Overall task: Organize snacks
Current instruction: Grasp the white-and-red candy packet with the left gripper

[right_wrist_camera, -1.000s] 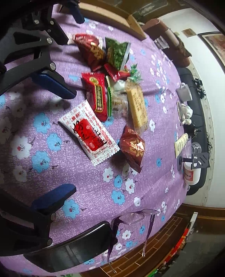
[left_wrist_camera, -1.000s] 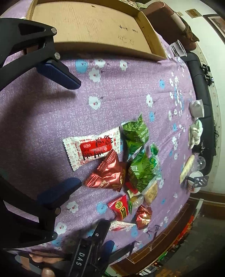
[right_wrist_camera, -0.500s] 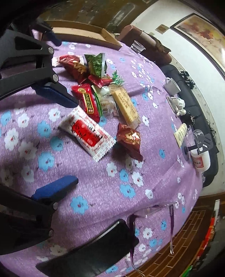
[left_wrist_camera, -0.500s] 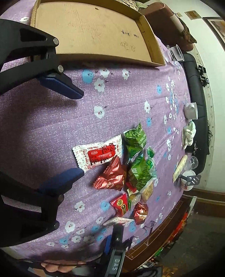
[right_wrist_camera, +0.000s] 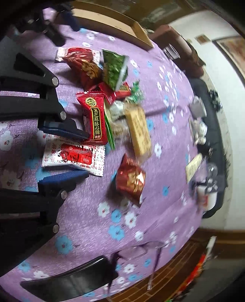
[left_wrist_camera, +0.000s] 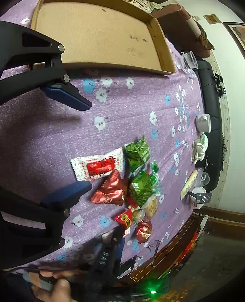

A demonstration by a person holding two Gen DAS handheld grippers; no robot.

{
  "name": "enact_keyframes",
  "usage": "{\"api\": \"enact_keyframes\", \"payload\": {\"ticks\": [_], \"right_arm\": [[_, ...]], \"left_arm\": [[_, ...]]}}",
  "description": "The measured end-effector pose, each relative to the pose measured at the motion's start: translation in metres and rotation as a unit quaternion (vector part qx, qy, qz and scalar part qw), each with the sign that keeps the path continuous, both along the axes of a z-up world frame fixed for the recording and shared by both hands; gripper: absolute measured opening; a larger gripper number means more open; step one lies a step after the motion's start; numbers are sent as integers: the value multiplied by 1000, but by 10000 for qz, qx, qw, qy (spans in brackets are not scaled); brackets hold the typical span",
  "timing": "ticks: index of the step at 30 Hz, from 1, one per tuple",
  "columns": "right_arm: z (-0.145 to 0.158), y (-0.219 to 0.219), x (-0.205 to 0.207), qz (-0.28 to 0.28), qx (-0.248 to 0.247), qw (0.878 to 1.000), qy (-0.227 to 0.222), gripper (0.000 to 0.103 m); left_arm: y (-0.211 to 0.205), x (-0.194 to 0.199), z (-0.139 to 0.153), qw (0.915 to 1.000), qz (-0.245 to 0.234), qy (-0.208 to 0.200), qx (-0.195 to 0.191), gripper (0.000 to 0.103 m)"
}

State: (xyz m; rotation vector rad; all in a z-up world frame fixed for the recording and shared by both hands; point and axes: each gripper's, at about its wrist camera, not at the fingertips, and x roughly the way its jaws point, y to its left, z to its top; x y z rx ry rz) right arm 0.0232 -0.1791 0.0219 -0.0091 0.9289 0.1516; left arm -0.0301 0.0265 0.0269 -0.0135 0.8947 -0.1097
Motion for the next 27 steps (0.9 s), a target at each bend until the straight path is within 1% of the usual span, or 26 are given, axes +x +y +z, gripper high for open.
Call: {"api": "enact_keyframes", "payload": {"ticks": [2, 3, 4, 6, 8, 9, 10, 11, 12, 14, 16, 17, 18, 19, 20, 21, 23, 25, 27], "right_arm": [[-1, 1, -2, 78, -13, 9998, -189, 34], [-2, 1, -2, 110, 13, 9997, -238, 34], [-1, -1, -1, 144, 100, 9995, -260, 31], [3, -5, -3, 170, 296, 9988, -352, 24], [5, -11, -3, 129, 389, 9983, -418, 20], [5, -14, -3, 106, 425, 9982, -411, 15], [5, -16, -2, 95, 495, 9980, -390, 15], [5, -17, -1, 83, 520, 9979, -376, 15], [5, -18, -1, 73, 526, 9979, -367, 15], [5, -19, 0, 53, 554, 9979, -325, 20], [7, -23, 0, -22, 603, 9977, -315, 20], [8, -26, 0, -66, 630, 9974, -340, 21], [9, -29, -1, -132, 668, 9970, -363, 26], [10, -34, -1, -233, 737, 9963, -383, 33], [12, -41, -1, -353, 860, 9948, -413, 38], [13, -46, -1, -438, 964, 9934, -436, 47], [13, -53, 1, -527, 1099, 9918, -389, 47], [11, -51, 3, -434, 1117, 9924, -276, 47], [9, -40, 2, -206, 948, 9950, -235, 43]], "left_arm": [[-4, 4, 1, 10000, -15, 27, 38, 77], [-6, 8, 1, 10000, -30, 64, 55, 73], [-9, 12, 0, 9999, -44, 107, 83, 65], [-14, 21, -4, 9996, -62, 206, 175, 58], [-18, 27, -8, 9993, -48, 285, 251, 51], [-20, 30, -11, 9991, -43, 322, 264, 46], [-22, 32, -13, 9989, -40, 359, 292, 43], [-23, 33, -16, 9987, -46, 393, 318, 42], [-25, 33, -17, 9987, -47, 335, 369, 41], [-29, 34, -17, 9985, -56, 274, 467, 41], [-31, 34, -17, 9984, -49, 246, 504, 41], [-30, 33, -17, 9985, -59, 223, 499, 39], [-29, 33, -17, 9988, -81, 205, 430, 29], [-28, 32, -17, 9991, -91, 202, 368, 27], [-26, 31, -17, 9992, -89, 197, 345, 27], [-25, 31, -17, 9992, -86, 192, 334, 26], [-22, 30, -16, 9994, -40, 190, 294, 26], [-19, 29, -16, 9995, -9, 194, 235, 26], [-16, 28, -16, 9996, 29, 193, 226, 26]]}}
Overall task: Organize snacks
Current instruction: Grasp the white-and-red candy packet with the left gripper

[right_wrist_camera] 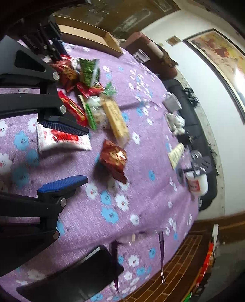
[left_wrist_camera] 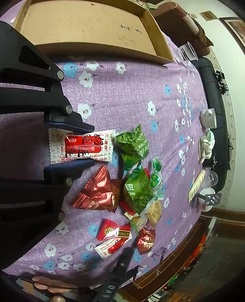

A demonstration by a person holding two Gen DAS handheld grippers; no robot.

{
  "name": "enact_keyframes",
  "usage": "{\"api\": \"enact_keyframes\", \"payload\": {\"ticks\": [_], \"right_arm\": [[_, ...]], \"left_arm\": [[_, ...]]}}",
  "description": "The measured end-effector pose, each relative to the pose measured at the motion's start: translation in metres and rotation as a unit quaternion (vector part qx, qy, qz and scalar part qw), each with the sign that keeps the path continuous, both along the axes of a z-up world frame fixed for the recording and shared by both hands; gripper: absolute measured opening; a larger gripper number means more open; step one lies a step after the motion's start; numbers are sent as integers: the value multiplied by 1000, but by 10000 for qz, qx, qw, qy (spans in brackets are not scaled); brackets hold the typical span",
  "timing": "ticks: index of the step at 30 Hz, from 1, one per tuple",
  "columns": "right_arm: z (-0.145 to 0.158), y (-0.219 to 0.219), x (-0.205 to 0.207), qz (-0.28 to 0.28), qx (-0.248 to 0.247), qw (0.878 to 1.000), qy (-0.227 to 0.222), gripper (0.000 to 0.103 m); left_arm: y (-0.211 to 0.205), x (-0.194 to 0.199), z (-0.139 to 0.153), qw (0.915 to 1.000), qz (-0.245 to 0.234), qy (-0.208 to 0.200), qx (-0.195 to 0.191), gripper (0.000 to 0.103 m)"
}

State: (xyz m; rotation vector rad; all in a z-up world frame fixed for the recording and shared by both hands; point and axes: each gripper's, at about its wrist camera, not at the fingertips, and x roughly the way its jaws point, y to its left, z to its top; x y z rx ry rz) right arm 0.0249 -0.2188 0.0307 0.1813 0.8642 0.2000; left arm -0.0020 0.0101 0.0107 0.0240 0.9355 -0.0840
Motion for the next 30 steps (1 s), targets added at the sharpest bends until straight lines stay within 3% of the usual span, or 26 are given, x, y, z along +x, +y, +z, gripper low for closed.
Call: {"api": "enact_keyframes", "payload": {"ticks": [3, 7, 9, 10, 21, 23, 30], "right_arm": [[-4, 21, -4, 350, -449, 9984, 4, 42], [-12, 48, -11, 644, -1223, 9904, -39, 33], [-13, 50, -12, 649, -1316, 9891, -81, 30], [-12, 49, -12, 625, -1328, 9891, -94, 24], [16, 17, -20, -57, -761, 9938, -808, 23], [23, 15, -25, 26, -520, 9936, -1004, 23], [36, 33, -36, 505, -444, 9872, -1448, 23]], "left_arm": [[2, -1, 0, 10000, 43, 0, -24, 26], [4, 0, 0, 10000, 56, 2, -42, 26], [4, -1, 0, 10000, 58, -1, -42, 26], [4, 0, 0, 10000, 63, -5, -37, 26], [3, -5, 8, 9996, 129, -231, 95, 25], [3, -6, 10, 9994, 134, -285, 129, 22], [2, -8, 16, 9990, 134, -391, 175, 21]]}}
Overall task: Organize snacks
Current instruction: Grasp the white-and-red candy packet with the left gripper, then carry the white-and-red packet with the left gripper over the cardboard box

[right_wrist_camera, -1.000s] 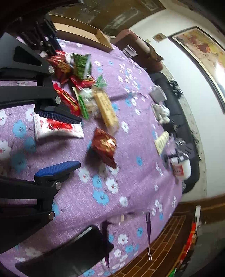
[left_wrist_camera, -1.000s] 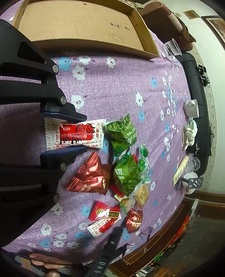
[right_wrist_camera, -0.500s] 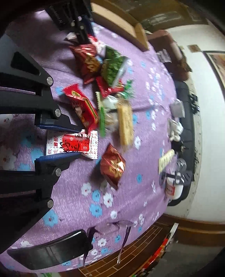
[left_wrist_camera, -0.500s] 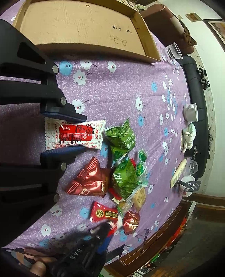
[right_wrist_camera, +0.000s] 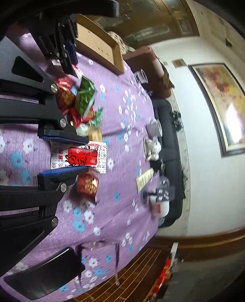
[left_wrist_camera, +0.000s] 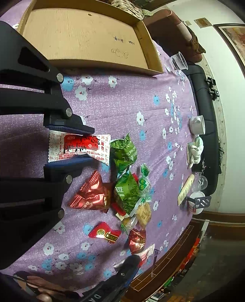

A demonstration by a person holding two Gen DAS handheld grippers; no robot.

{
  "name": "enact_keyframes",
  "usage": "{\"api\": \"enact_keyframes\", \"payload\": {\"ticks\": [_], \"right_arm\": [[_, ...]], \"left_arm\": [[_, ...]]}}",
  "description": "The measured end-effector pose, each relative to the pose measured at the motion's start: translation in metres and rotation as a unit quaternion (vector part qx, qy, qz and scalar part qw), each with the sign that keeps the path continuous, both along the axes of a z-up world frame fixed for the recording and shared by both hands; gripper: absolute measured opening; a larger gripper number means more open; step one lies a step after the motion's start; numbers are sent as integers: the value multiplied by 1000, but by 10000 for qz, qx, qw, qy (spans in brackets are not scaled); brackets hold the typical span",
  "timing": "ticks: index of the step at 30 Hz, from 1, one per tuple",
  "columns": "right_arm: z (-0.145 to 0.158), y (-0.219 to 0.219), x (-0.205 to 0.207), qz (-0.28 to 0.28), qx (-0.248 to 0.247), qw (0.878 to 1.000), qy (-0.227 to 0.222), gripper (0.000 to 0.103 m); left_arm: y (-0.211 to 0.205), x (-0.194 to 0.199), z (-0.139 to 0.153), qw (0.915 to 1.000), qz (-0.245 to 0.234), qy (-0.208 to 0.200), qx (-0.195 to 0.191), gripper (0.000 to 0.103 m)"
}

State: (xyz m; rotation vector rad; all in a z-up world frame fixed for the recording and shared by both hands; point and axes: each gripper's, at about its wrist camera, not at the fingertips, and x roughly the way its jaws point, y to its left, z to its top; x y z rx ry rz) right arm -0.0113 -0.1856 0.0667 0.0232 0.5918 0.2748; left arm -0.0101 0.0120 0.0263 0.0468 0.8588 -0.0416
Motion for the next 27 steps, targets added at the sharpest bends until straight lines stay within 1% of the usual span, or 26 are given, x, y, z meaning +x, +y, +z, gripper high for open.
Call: {"api": "enact_keyframes", "payload": {"ticks": [2, 6, 16, 27], "right_arm": [[1, 3, -1, 130, 36, 9999, -19, 23], [1, 5, -2, 202, 81, 9997, -57, 23], [-2, 4, -1, 332, 250, 9991, 60, 23], [-1, 7, -4, 448, 203, 9988, 19, 23]], "left_arm": [[0, 0, 0, 10000, -7, -10, 12, 21], [-1, -1, 1, 10000, -6, -20, 19, 21], [-2, -9, 10, 9999, -17, -153, 11, 21], [5, -15, 18, 9997, 12, -246, -94, 22]]}}
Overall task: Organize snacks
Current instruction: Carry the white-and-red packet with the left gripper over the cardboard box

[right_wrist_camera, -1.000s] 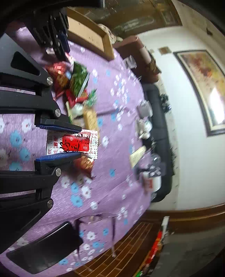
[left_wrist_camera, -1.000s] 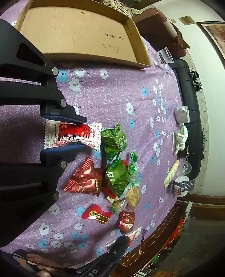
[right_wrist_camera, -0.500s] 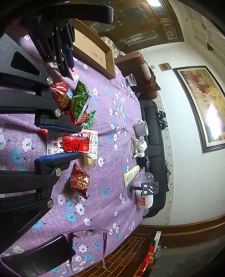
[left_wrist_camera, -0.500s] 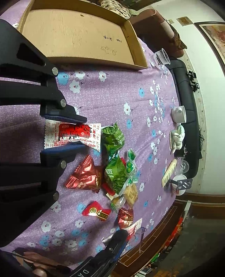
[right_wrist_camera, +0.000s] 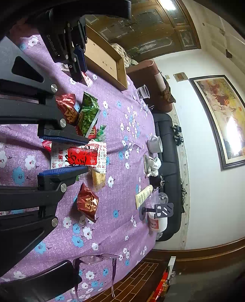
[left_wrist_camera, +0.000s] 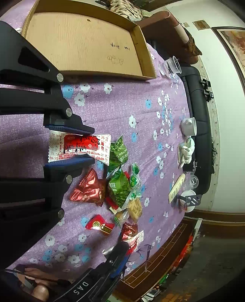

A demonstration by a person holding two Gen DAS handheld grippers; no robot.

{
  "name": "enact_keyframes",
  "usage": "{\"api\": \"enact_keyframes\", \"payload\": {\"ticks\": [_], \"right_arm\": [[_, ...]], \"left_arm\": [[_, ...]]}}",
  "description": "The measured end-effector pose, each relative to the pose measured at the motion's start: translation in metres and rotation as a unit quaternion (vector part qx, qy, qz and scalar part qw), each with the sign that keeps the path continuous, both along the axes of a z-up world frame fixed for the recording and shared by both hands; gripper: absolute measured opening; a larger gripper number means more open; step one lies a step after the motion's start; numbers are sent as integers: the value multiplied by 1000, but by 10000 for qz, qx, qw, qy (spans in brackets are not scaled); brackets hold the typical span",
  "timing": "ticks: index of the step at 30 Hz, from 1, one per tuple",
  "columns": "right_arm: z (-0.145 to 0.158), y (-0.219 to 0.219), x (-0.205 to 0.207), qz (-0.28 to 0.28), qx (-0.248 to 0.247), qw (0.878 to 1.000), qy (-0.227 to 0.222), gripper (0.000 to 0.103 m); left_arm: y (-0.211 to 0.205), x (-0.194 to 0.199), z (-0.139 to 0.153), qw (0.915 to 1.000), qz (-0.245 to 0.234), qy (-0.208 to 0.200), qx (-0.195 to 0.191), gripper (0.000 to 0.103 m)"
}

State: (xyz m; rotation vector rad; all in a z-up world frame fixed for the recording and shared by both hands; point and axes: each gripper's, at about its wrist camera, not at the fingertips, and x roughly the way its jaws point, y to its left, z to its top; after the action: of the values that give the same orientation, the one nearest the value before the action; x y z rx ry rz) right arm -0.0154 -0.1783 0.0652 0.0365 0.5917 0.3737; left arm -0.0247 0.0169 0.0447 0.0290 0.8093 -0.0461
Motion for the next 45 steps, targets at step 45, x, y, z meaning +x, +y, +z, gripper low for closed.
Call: {"api": "enact_keyframes", "payload": {"ticks": [45], "right_arm": [[17, 238, -9, 2497, 572, 9608, 1058, 22]], "left_arm": [[220, -25, -13, 9690, 2373, -232, -645, 22]]}}
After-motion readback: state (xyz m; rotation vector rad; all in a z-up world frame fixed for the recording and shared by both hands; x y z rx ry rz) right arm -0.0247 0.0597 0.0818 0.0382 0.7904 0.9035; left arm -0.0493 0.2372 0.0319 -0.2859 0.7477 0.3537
